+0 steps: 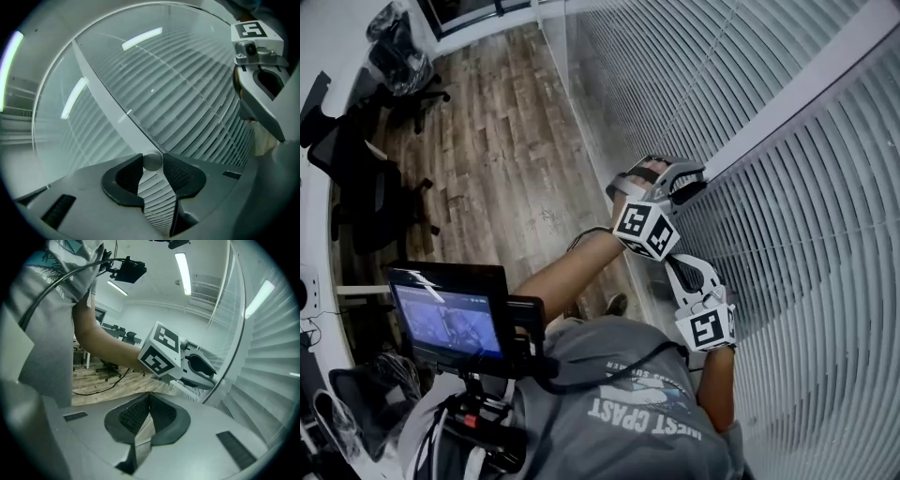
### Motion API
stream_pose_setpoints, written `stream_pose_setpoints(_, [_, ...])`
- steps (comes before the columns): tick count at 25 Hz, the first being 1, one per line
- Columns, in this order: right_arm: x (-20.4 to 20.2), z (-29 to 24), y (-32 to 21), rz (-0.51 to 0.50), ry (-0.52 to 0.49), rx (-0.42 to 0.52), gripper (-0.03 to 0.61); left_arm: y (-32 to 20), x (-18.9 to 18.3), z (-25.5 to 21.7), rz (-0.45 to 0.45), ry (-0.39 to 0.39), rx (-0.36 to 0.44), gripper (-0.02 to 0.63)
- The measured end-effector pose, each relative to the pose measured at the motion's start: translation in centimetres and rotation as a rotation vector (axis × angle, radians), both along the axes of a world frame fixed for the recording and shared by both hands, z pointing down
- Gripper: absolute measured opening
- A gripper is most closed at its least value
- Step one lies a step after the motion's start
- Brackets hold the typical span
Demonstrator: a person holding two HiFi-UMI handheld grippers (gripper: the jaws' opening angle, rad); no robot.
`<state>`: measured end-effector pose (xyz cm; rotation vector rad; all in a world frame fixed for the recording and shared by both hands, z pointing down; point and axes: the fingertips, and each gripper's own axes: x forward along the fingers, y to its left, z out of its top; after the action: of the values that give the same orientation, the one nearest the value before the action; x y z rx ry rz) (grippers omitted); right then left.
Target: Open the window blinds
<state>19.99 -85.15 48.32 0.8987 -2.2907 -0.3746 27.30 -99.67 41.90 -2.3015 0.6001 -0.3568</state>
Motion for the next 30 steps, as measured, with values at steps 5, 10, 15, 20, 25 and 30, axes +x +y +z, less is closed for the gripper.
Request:
stream_pose_setpoints(5, [-0.2, 0.7, -0.1, 0.001, 0.0, -0.008, -0.006, -0.7, -0.5, 0.7, 0.095, 0.293, -0.487, 0.129])
stream_pose_setpoints(10, [-0.1, 0.5, 0.0, 0.0, -0.007, -0.009, -0.006, -1.7, -1.1, 0.3, 0.296, 0.874, -1.29, 0.127])
stream_pose_setpoints(15, [0.1, 0.7, -0.1, 0.002, -0.004, -0.014, -0.006, -2.2, -1.3, 0.6, 0.33, 1.028, -1.461, 0.129])
stream_pose_setpoints(20, [0.1, 1.0, -0.3, -0.002, -0.016, -0.014, -0.006, -2.6, -1.5, 0.8, 0.392, 1.164, -1.644, 0.129])
stream_pose_setpoints(25, [0.4, 1.2, -0.3, 0.003, -0.023, -0.022, -0.006, -2.9, -1.5, 0.6, 0.46, 1.256, -1.741, 0.13])
stream_pose_setpoints(30, [0.4, 0.4, -0.2, -0.001, -0.057, -0.006, -0.006, -1.5, -2.0, 0.2, 0.312, 0.897, -1.256, 0.13])
